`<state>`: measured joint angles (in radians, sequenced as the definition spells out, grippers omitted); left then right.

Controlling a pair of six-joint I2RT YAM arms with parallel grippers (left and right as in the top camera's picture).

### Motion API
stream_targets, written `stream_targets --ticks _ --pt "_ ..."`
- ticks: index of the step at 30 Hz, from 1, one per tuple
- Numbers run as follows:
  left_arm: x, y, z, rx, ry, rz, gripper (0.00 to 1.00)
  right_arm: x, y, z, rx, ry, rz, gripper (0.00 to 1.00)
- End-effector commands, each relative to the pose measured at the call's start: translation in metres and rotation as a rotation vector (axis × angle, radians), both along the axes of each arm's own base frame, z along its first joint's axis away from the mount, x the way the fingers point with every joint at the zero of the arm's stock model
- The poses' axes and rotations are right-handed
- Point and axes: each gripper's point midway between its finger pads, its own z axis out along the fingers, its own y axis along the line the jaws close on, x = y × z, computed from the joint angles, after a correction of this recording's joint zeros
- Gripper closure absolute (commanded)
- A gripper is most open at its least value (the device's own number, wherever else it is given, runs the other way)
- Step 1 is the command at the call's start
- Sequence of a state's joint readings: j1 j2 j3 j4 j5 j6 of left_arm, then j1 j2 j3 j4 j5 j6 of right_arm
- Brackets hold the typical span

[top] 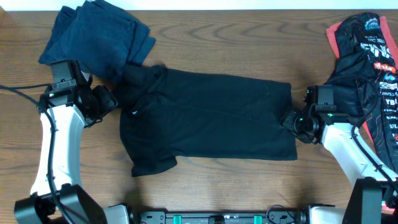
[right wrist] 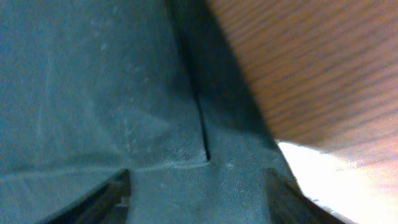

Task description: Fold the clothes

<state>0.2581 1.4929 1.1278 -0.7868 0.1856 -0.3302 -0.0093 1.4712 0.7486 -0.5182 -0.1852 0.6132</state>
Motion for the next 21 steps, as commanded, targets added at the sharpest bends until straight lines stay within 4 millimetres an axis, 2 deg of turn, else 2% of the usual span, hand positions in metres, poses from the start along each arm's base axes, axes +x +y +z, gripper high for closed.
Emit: stream_targets --ticks 1,5,9,21 --pt "-0.004 -0.006 -0.014 -0.031 0.046 -0.024 0.26 -0.002 0.009 -0.008 0.053 0.026 0.015 0.25" --pt "-0.007 -0.007 -0.024 -0.041 0.086 -0.028 0.21 0.003 0.022 -0.017 0.125 0.031 0.036 0.26" --pt "-0.009 -0.007 -0.031 -0.046 0.112 -0.030 0.20 0.009 0.032 -0.020 0.179 0.019 0.055 0.29" --pt "-0.009 -0.007 -0.032 -0.047 0.114 -0.030 0.20 0.014 0.026 -0.021 0.149 0.005 0.043 0.29"
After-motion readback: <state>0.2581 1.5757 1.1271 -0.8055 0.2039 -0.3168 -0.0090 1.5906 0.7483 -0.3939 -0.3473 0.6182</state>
